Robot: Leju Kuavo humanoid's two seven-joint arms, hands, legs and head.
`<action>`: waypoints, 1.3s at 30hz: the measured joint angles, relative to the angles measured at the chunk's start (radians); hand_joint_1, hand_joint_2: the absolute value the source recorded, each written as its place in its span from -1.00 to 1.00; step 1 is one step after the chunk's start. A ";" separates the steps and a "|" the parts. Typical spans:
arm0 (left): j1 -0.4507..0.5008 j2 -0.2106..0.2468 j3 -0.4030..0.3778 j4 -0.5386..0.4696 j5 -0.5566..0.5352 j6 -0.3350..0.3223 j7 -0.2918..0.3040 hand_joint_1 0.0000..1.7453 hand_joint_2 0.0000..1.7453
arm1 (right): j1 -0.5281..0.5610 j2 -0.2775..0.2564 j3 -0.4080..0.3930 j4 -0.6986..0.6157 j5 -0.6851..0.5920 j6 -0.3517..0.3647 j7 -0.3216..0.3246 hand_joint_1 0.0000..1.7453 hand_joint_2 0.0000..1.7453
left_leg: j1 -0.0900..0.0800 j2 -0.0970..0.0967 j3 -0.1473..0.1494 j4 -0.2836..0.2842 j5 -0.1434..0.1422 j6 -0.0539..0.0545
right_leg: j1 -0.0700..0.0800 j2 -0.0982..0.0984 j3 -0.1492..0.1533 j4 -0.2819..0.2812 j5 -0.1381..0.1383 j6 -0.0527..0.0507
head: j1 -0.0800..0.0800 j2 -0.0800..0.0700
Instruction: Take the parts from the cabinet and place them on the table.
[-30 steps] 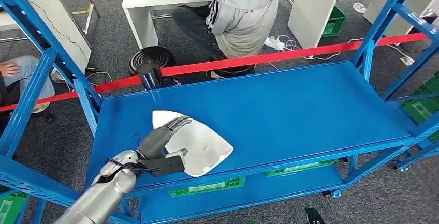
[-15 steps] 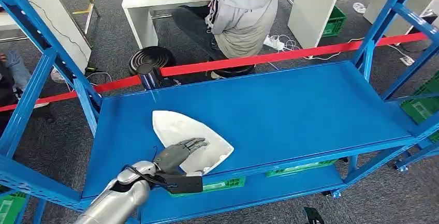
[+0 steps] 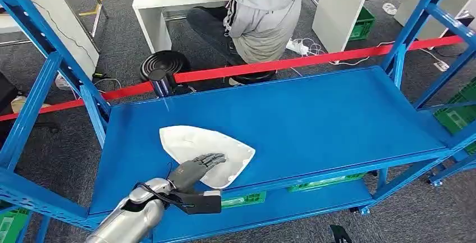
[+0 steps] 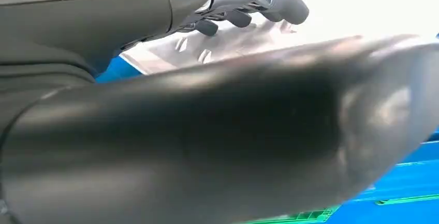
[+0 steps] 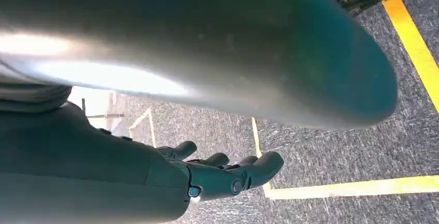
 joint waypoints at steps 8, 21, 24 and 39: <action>0.003 0.000 0.000 0.005 0.005 0.019 -0.005 -1.00 1.00 | 0.000 0.000 -0.001 0.000 0.002 0.000 -0.005 -1.00 -1.00 | 0.000 0.000 0.000 0.000 0.000 0.000 | 0.000 0.000 0.000 0.000 0.000 0.000 | 0.000 0.000; 0.015 -0.003 0.000 0.008 0.020 0.058 -0.005 -1.00 1.00 | -0.001 0.000 -0.003 0.000 0.008 -0.004 -0.006 -1.00 -1.00 | 0.000 0.000 0.000 0.000 0.000 0.000 | 0.000 0.000 0.000 0.000 0.000 0.000 | 0.000 0.000; 0.016 -0.004 0.000 0.008 0.020 0.062 -0.005 -1.00 1.00 | -0.001 0.000 -0.006 0.000 0.006 -0.004 -0.006 -1.00 -1.00 | 0.000 0.000 0.000 0.000 0.000 0.000 | 0.000 0.000 0.000 0.000 0.000 0.000 | 0.000 0.000; 0.037 -0.014 -0.006 0.009 0.000 0.172 -0.016 1.00 1.00 | -0.002 0.000 -0.020 0.000 0.005 -0.007 -0.008 -1.00 -1.00 | 0.000 0.000 0.000 0.000 0.000 0.000 | 0.000 0.000 0.000 0.000 0.000 0.000 | 0.000 0.000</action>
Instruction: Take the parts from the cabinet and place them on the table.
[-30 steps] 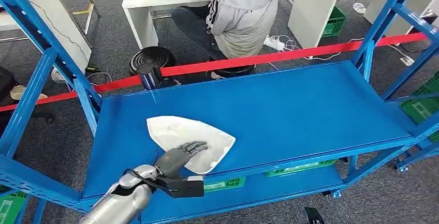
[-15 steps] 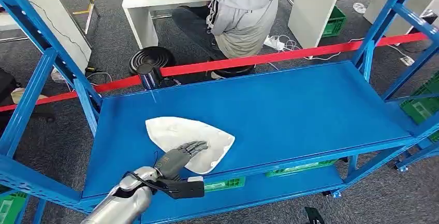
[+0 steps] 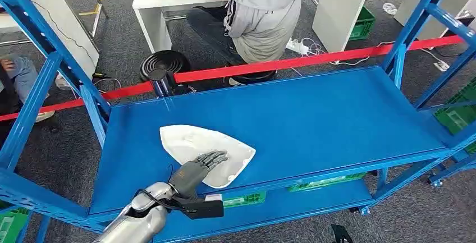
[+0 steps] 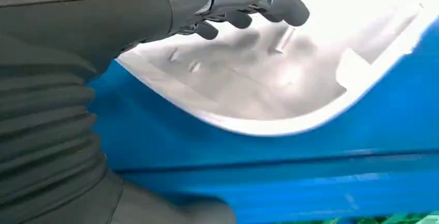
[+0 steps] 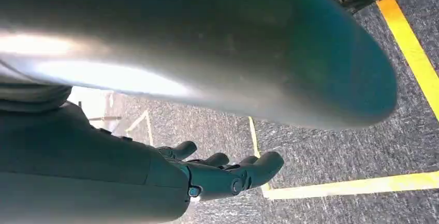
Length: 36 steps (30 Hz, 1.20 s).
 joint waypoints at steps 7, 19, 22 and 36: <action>0.012 -0.006 -0.019 -0.002 -0.003 0.039 -0.013 1.00 1.00 | -0.003 0.000 -0.003 0.000 -0.001 -0.008 0.008 -1.00 -1.00 | -0.001 -0.003 0.000 -0.001 0.000 0.002 | 0.000 -0.002 0.000 0.000 0.000 0.001 | 0.000 0.000; 0.007 -0.014 -0.022 -0.003 0.008 0.049 -0.031 1.00 1.00 | -0.003 0.000 -0.005 0.000 -0.004 -0.005 -0.009 -1.00 -1.00 | -0.002 -0.002 0.000 -0.001 0.004 0.007 | 0.000 -0.002 0.000 -0.001 0.006 0.002 | 0.000 0.000; 0.007 -0.014 -0.022 -0.003 0.010 0.050 -0.038 1.00 1.00 | -0.003 0.000 -0.005 0.000 -0.002 -0.004 -0.009 -1.00 -1.00 | -0.002 -0.002 -0.001 -0.001 0.005 0.006 | 0.000 -0.002 0.000 -0.001 0.006 0.002 | 0.000 0.000; 0.010 -0.014 -0.023 -0.003 0.018 0.068 -0.056 1.00 1.00 | -0.004 0.000 -0.010 0.000 0.001 -0.003 -0.006 -1.00 -1.00 | -0.002 -0.002 -0.001 -0.003 0.006 0.003 | 0.000 -0.002 -0.001 -0.002 0.005 0.002 | 0.000 0.000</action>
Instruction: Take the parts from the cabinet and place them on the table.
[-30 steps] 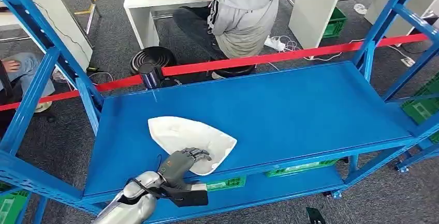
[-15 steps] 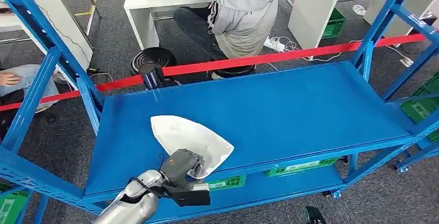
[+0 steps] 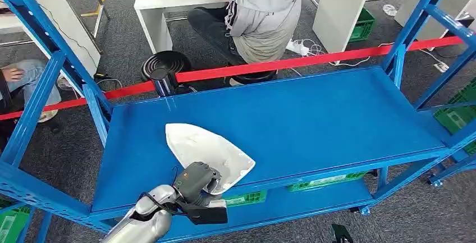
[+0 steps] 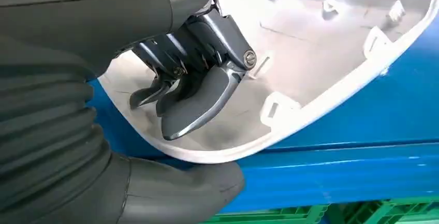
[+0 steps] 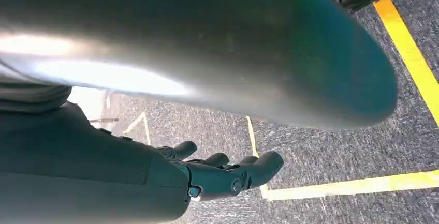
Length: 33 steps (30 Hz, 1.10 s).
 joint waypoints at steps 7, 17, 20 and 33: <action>-0.004 -0.006 0.000 -0.008 0.013 0.067 -0.034 1.00 1.00 | 0.000 0.000 -0.011 0.000 -0.001 -0.003 0.000 -1.00 -1.00 | 0.000 0.000 0.000 0.000 0.000 0.000 | 0.000 0.000 0.000 0.000 0.000 0.000 | 0.000 0.000; -0.028 -0.021 0.012 -0.051 0.073 0.099 -0.075 -1.00 1.00 | 0.000 0.000 -0.020 0.000 -0.003 -0.003 -0.003 -1.00 -1.00 | 0.000 0.000 0.000 -0.001 0.000 0.000 | 0.000 0.000 0.000 0.000 0.000 0.000 | 0.000 0.000; -0.028 -0.023 0.014 -0.059 0.074 0.102 -0.077 -1.00 1.00 | 0.000 0.000 -0.020 0.000 -0.002 -0.003 -0.003 -1.00 -1.00 | 0.000 0.000 0.000 -0.001 0.000 0.000 | 0.000 0.000 -0.001 -0.001 0.000 0.000 | 0.000 0.000; -0.025 -0.028 0.014 -0.063 0.070 0.116 -0.075 -1.00 1.00 | 0.000 0.000 -0.031 0.000 -0.002 -0.004 0.001 -1.00 -1.00 | 0.000 0.000 0.000 -0.002 0.000 0.000 | 0.000 0.000 -0.001 -0.002 0.000 0.000 | 0.000 0.000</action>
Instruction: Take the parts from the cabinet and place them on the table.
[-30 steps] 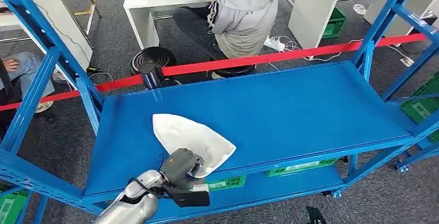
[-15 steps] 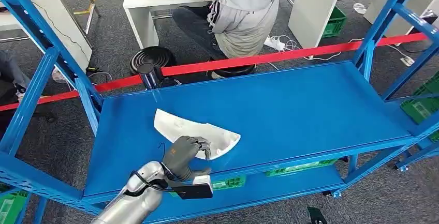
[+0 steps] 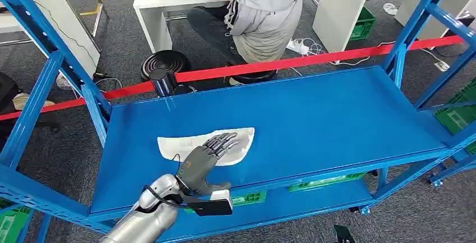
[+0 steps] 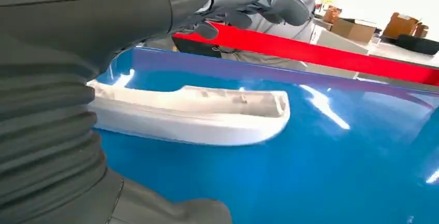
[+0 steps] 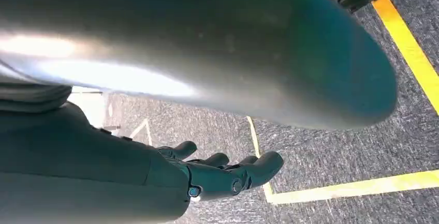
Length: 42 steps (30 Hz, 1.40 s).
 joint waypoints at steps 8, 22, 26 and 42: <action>0.001 0.000 0.000 0.000 0.000 -0.006 0.013 -1.00 1.00 | 0.000 0.000 -0.006 0.000 0.001 0.002 -0.005 -1.00 -1.00 | 0.000 0.000 0.000 -0.001 0.000 0.000 | 0.000 0.000 0.000 -0.001 0.000 0.000 | 0.000 0.000; 0.000 0.000 -0.001 0.016 -0.033 -0.006 0.126 -1.00 1.00 | 0.000 0.000 -0.006 0.000 0.005 0.002 -0.004 -1.00 -1.00 | 0.000 0.000 0.000 -0.002 0.000 0.000 | 0.000 0.000 0.000 -0.001 0.000 0.000 | 0.000 0.000; -0.002 0.000 -0.002 0.021 -0.045 -0.003 0.155 -1.00 -1.00 | 0.000 0.000 -0.006 0.000 0.007 0.002 -0.003 -1.00 -1.00 | 0.000 0.000 0.000 -0.002 0.000 0.000 | 0.000 0.000 0.000 -0.001 0.000 0.000 | 0.000 0.000; -0.082 0.046 -0.006 0.110 -0.108 -0.045 0.431 -1.00 1.00 | -0.001 0.000 -0.006 0.000 0.042 0.018 0.014 -1.00 -1.00 | 0.000 0.000 0.001 -0.002 0.001 -0.001 | 0.000 0.000 0.001 -0.002 0.000 0.000 | 0.000 0.000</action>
